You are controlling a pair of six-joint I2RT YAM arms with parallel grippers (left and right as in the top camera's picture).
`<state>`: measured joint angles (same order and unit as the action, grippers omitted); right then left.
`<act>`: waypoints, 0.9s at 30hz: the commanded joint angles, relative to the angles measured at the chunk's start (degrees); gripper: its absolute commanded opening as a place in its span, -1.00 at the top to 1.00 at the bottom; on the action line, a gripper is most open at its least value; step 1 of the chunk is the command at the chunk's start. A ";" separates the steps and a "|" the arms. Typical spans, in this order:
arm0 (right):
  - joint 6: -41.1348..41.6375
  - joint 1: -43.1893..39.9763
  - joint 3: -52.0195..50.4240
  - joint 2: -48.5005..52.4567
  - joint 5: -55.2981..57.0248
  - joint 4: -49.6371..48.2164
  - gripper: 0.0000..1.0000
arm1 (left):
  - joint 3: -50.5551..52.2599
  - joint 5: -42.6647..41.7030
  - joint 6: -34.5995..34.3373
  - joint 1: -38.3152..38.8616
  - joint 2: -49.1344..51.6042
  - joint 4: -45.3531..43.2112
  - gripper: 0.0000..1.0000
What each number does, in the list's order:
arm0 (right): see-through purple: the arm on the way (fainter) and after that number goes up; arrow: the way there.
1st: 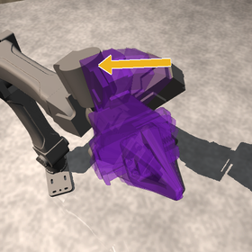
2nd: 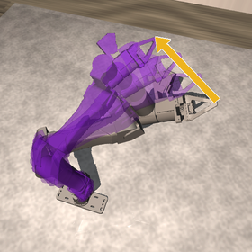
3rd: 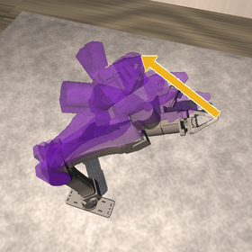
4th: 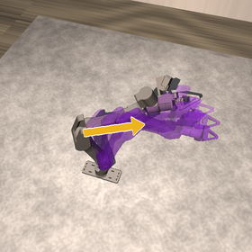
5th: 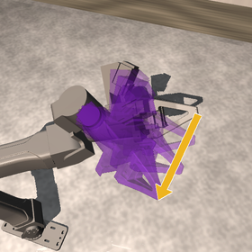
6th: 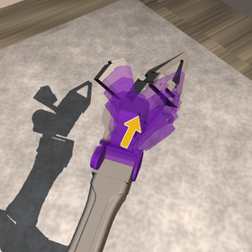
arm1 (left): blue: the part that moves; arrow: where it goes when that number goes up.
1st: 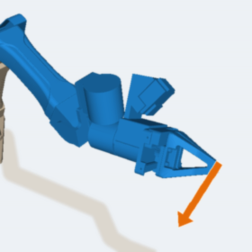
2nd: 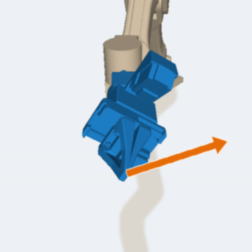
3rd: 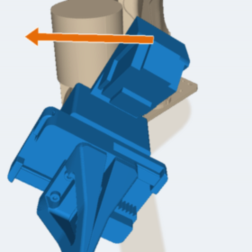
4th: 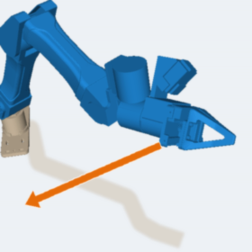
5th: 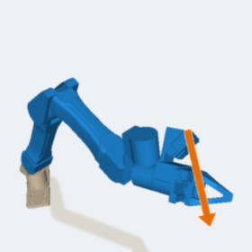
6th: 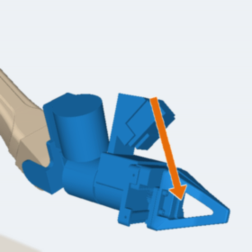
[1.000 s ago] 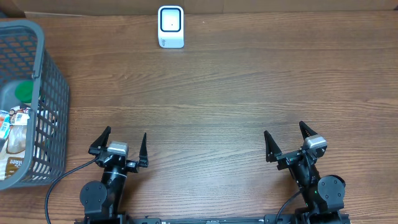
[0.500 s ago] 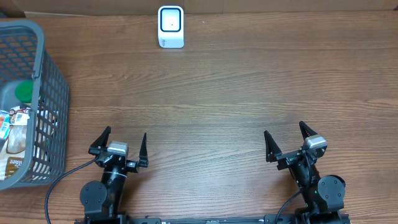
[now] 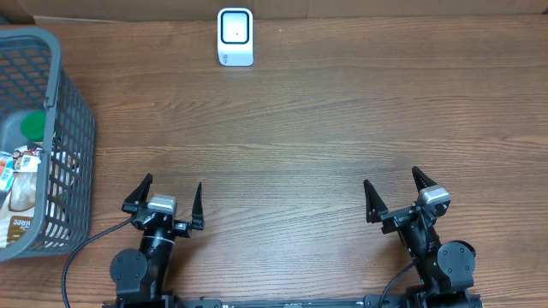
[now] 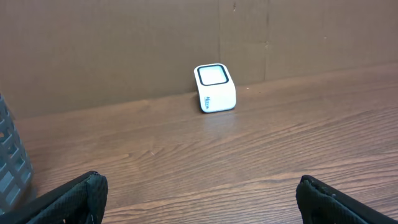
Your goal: Scan the item barcode
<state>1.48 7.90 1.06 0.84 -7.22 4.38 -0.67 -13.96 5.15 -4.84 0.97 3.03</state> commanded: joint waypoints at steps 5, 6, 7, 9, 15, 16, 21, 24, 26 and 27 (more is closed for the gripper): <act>-0.04 -0.24 -0.59 -0.68 0.04 -0.26 -1.00 | 0.39 -0.50 1.51 0.37 -0.72 -0.07 -0.99; -0.04 -0.24 -0.59 -0.68 0.04 -0.26 -1.00 | 0.39 -0.50 1.51 0.37 -0.72 -0.07 -0.99; -0.04 -0.24 -0.59 -0.68 0.04 -0.26 -1.00 | 0.39 -0.50 1.51 0.37 -0.72 -0.07 -0.99; -0.04 -0.24 -0.59 -0.68 0.04 -0.26 -1.00 | 0.39 -0.50 1.51 0.37 -0.72 -0.07 -0.99; -0.04 -0.24 -0.59 -0.68 0.04 -0.26 -1.00 | 0.39 -0.50 1.51 0.37 -0.72 -0.04 -0.99; -0.04 -0.24 -0.59 -0.68 0.04 -0.26 -1.00 | 0.39 -0.50 1.51 0.37 -0.72 -0.07 -0.99; -0.04 -0.24 -0.59 -0.68 0.04 -0.26 -0.99 | 0.39 -0.50 1.51 0.37 -0.72 -0.07 -0.99; -0.04 -0.24 -0.59 -0.68 0.04 -0.26 -1.00 | 0.39 -0.50 1.51 0.37 -0.72 -0.07 -0.99; -0.04 -0.24 -0.59 -0.68 0.04 -0.26 -0.99 | 0.39 -0.48 1.55 0.37 -0.72 -0.31 -0.99; -0.04 -0.24 -0.59 -0.68 0.04 -0.26 -1.00 | 0.39 -0.48 2.05 0.37 -0.72 -0.50 -0.99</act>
<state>1.48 7.90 1.06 0.84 -7.25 4.40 -0.67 -13.98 5.15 -4.84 0.97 3.03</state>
